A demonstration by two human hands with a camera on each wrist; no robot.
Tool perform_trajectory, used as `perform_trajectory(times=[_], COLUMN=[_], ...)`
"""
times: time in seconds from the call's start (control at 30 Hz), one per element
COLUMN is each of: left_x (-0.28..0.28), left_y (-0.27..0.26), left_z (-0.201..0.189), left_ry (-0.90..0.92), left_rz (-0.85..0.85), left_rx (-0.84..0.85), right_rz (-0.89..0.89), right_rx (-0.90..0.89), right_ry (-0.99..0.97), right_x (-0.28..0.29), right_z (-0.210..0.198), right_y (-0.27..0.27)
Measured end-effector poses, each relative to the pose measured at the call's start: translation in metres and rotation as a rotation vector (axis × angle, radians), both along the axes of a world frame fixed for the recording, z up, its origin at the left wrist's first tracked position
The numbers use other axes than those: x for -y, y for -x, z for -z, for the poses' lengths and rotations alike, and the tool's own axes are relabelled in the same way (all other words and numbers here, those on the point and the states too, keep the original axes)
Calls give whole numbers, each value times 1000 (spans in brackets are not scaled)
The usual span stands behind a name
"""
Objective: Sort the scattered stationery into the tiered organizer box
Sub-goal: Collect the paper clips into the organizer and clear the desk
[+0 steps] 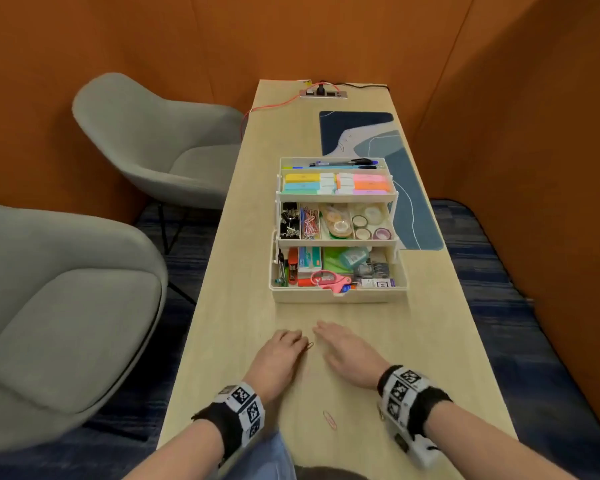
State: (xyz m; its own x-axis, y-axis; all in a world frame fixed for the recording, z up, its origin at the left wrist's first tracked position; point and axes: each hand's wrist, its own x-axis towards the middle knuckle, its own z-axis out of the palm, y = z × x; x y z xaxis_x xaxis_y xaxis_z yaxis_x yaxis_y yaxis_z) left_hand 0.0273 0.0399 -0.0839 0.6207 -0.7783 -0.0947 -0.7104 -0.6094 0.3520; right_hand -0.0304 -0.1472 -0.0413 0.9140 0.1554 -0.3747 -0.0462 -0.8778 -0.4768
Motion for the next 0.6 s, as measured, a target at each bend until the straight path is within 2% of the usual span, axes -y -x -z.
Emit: perform_trajectory(times=[0.1, 0.17, 0.37, 0.6], left_x=[-7, -15, -24, -28], left_y=[-3, -4, 4, 14], left_z=[-2, -1, 1, 3], left_ry=[13, 29, 52, -69], left_rz=[56, 62, 51, 103], left_rx=[45, 37, 73, 121], right_rz=[-80, -121, -229, -209], right_rx=[-5, 54, 309, 314], right_ry=[138, 179, 177, 247], right_x=[-26, -32, 6, 34], right_z=[20, 28, 49, 36], right_y=[7, 16, 71, 114])
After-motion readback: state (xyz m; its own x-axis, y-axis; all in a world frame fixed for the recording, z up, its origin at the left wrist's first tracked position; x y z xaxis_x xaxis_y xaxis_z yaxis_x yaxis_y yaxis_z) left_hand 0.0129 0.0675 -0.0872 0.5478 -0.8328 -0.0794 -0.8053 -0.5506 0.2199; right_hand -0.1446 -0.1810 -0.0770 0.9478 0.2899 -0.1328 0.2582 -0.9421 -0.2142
